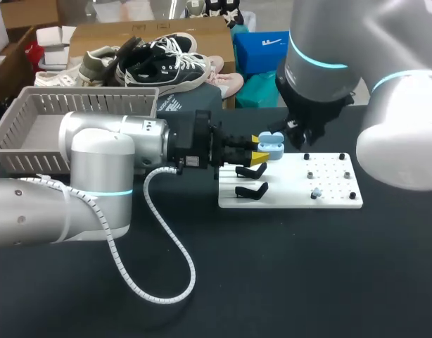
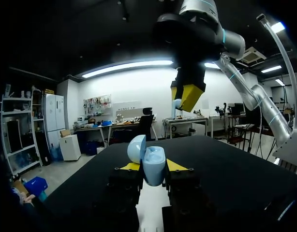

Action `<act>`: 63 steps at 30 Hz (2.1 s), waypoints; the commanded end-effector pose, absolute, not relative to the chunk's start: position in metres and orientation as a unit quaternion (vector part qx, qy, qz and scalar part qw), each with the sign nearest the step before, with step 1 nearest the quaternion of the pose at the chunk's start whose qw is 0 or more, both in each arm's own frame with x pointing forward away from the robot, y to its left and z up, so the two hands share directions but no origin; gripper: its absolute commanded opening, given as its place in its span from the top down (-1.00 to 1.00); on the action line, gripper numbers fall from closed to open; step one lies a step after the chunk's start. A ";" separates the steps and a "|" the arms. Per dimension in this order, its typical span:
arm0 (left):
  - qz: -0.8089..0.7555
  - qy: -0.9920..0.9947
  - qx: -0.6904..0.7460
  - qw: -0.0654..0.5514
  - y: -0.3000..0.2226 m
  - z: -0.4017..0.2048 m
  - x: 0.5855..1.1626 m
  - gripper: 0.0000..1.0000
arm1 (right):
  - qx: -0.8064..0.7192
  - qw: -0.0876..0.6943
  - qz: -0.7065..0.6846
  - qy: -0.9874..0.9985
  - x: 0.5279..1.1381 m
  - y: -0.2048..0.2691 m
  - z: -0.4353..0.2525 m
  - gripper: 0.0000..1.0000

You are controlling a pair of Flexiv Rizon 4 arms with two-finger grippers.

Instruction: Pick up each earbud case from the left stands, insert the matching earbuds, close the lid, and place the case in the box.

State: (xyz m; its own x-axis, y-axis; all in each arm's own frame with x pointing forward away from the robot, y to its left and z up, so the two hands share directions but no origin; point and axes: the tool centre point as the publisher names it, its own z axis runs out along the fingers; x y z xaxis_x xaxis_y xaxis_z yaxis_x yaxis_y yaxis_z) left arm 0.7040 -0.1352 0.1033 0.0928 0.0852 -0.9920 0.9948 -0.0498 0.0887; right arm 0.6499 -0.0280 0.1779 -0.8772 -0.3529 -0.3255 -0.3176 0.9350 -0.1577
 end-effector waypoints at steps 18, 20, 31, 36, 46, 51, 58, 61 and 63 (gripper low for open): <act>-0.464 0.488 0.554 0.490 -0.135 0.103 0.702 1.00 | 0.035 0.161 -0.005 0.986 0.662 -0.012 0.188 1.00; -0.464 0.488 0.554 0.490 -0.135 0.103 0.702 1.00 | 0.053 0.147 -0.020 0.988 0.661 -0.011 0.188 1.00; -0.464 0.488 0.554 0.490 -0.135 0.103 0.702 1.00 | 0.098 0.123 -0.021 0.987 0.643 -0.003 0.185 1.00; -0.464 0.488 0.554 0.490 -0.135 0.103 0.702 1.00 | 0.099 0.128 -0.019 0.987 0.642 -0.002 0.185 1.00; -0.464 0.488 0.554 0.490 -0.135 0.103 0.702 1.00 | 0.099 0.128 -0.019 0.987 0.642 -0.002 0.185 1.00; -0.464 0.488 0.554 0.490 -0.135 0.103 0.702 1.00 | 0.202 0.117 0.000 0.972 0.656 -0.001 0.184 1.00; -0.464 0.488 0.554 0.490 -0.135 0.103 0.702 1.00 | 0.222 0.085 0.007 0.971 0.664 0.011 0.187 1.00; -0.464 0.488 0.554 0.490 -0.135 0.103 0.702 1.00 | 0.213 0.068 -0.014 0.975 0.663 0.012 0.185 1.00; -0.464 0.488 0.554 0.490 -0.135 0.103 0.702 1.00 | 0.207 0.061 -0.028 0.976 0.662 0.012 0.185 1.00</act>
